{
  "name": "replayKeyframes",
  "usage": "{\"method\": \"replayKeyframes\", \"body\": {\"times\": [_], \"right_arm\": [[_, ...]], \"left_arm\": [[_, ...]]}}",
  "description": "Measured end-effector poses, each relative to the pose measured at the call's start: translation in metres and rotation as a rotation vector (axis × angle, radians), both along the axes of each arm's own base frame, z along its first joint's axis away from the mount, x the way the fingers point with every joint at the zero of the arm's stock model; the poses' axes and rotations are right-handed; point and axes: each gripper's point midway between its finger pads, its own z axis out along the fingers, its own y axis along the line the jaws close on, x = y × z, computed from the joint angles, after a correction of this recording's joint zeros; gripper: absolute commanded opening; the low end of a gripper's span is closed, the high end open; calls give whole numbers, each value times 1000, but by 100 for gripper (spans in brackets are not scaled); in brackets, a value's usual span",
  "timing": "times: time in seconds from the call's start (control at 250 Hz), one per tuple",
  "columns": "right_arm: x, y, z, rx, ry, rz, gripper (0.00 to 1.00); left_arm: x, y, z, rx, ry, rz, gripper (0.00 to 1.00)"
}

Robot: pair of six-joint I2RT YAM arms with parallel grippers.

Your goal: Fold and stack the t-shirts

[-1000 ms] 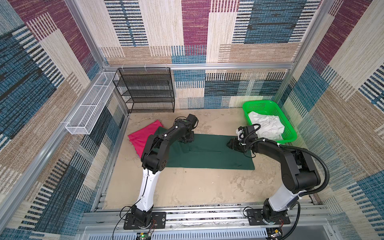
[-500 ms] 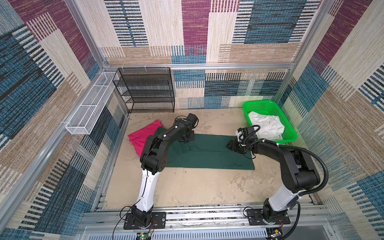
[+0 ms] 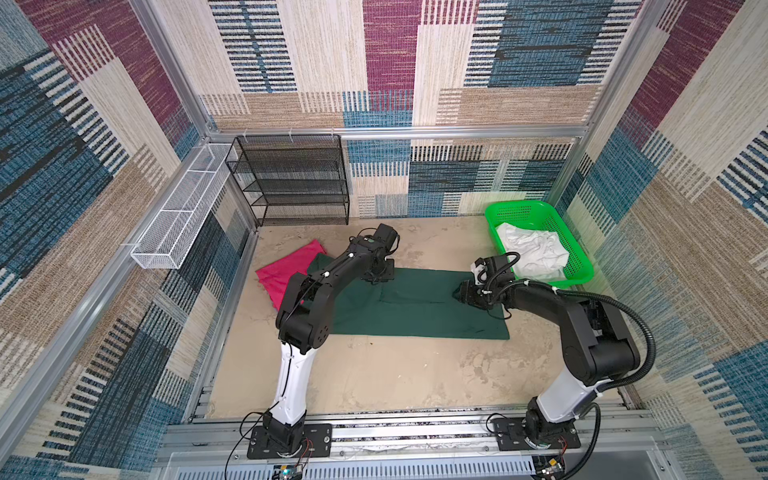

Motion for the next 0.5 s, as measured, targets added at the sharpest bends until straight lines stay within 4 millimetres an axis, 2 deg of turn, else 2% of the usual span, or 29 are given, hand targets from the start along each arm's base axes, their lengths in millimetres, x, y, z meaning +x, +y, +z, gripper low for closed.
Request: {"method": "replayKeyframes", "body": {"times": [0.096,0.208,0.344,0.5], "right_arm": [[5,0,5,-4,-10,-3,57],[18,1,10,-14,-31,-1,57],[28,2,7,-21,-30,6,57],[25,2,-10,-27,3,8,57]], "left_arm": [[-11,11,11,9,-19,-2,37],[-28,37,18,44,-53,31,43],[-47,69,-7,96,-7,82,43],[-55,87,-35,127,50,139,43]]}}
